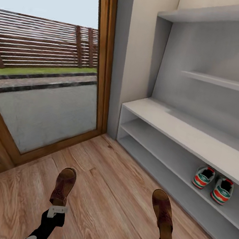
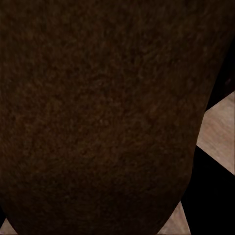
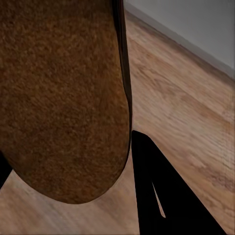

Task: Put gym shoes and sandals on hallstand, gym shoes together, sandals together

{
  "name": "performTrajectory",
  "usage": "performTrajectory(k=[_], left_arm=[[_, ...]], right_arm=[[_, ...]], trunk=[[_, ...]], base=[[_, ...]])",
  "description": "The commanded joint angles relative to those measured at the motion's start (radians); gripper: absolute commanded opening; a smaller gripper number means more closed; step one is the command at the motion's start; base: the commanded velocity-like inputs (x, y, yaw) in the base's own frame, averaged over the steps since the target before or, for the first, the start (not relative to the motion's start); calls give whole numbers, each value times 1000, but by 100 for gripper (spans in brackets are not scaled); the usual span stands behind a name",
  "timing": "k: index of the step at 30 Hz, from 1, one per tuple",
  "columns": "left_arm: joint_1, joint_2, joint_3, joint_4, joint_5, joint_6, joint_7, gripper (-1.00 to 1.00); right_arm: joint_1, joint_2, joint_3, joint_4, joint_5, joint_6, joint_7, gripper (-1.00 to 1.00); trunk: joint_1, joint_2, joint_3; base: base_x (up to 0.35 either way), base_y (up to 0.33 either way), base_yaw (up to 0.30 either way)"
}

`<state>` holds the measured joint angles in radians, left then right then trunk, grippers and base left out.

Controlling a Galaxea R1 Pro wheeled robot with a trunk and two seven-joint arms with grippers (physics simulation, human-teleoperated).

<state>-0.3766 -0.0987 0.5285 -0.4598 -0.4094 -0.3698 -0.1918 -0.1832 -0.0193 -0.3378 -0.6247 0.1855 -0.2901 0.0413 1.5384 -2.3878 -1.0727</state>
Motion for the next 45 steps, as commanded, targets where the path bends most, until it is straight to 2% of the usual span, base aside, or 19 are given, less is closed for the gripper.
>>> performTrajectory(k=[1, 9, 16, 21, 45], left_arm=[[-1, -1, 8, 0, -5, -3, -8, -100], [-1, 0, 11, -8, -4, -3, -8, -100], [-1, 0, 26, -11, 24, -5, -11, -100], [-1, 0, 27, -3, 31, -5, -13, -100], [-1, 1, 28, -7, 32, -6, -15, -100]], right_arm=[[-1, 1, -6, 0, 6, -3, 3, -100], [-1, 0, -7, -1, 6, -3, 3, -100], [-1, 1, -6, 0, 6, -2, 3, -100], [-1, 1, -6, 0, 6, -1, 5, -100], [-1, 0, -7, -1, 6, -2, 4, -100]], trunk=[[0, 0, -1], [0, 0, -1], [0, 0, -1], [0, 0, -1], [0, 0, -1]], base=[[271, 236, -190], [263, 238, -191], [241, 253, -224], [222, 276, -270], [146, 313, -282]])
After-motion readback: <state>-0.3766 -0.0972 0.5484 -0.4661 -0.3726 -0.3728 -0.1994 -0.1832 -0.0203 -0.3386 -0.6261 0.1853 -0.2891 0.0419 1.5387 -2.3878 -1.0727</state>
